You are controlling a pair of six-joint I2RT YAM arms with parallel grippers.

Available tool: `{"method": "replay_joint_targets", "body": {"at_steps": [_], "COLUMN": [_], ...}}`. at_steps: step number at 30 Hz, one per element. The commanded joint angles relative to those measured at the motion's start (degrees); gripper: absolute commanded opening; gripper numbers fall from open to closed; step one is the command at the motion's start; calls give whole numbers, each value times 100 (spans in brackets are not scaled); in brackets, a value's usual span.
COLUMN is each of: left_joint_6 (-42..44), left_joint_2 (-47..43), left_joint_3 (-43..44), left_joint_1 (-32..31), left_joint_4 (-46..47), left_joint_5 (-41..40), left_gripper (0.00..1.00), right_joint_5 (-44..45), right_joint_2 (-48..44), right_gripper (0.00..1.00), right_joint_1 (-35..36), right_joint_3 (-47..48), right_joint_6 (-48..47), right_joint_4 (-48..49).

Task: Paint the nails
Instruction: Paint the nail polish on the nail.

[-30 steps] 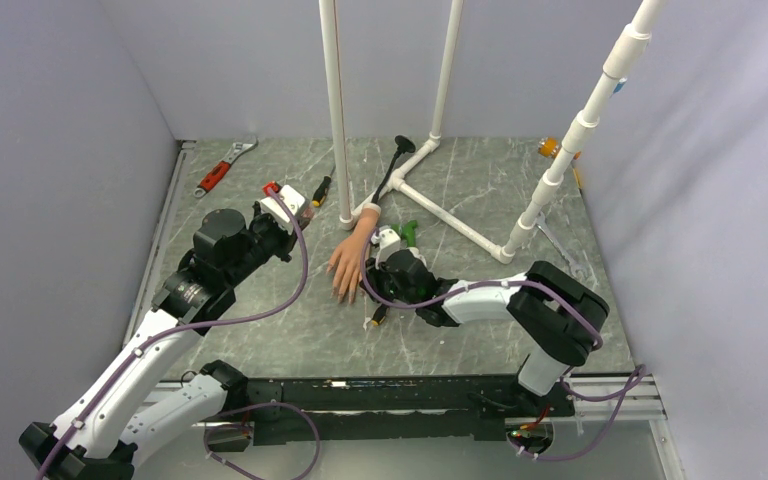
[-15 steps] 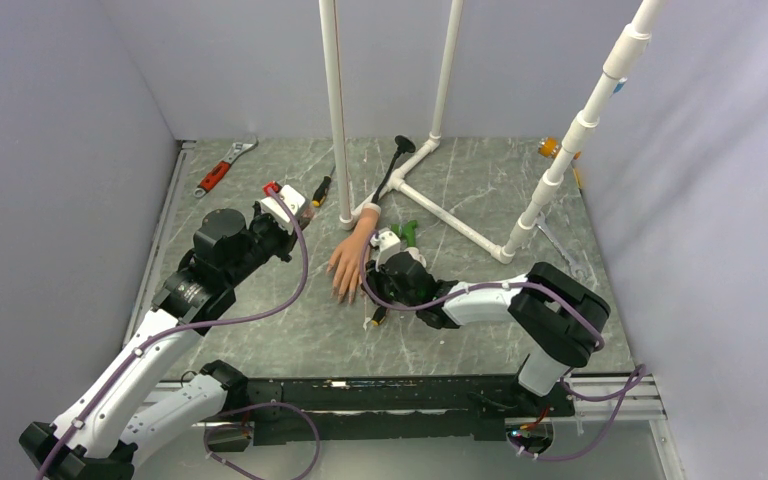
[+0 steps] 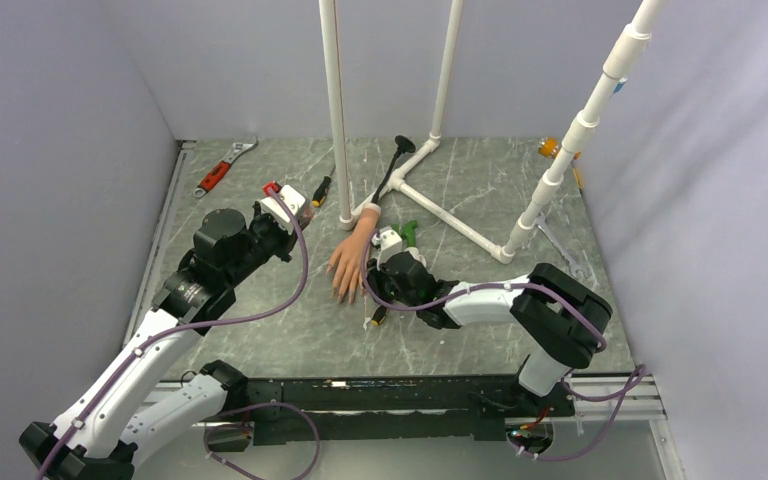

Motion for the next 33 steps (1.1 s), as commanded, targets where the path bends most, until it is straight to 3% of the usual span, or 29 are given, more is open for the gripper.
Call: {"method": "replay_joint_targets", "body": {"at_steps": [1, 33], "left_joint_6": [69, 71], "left_joint_2": [-11, -20], "left_joint_3": [99, 96], "left_joint_1": [0, -1], "left_joint_4": [110, 96], "left_joint_5": [-74, -45], "left_gripper": [0, 0], "right_joint_5": [116, 71], "right_joint_2": [-78, 81], "right_gripper": [0, 0], "right_joint_1": [20, 30], "right_joint_3": [239, 355], "right_joint_6": [-88, -63], "right_joint_4": [167, -35]}}
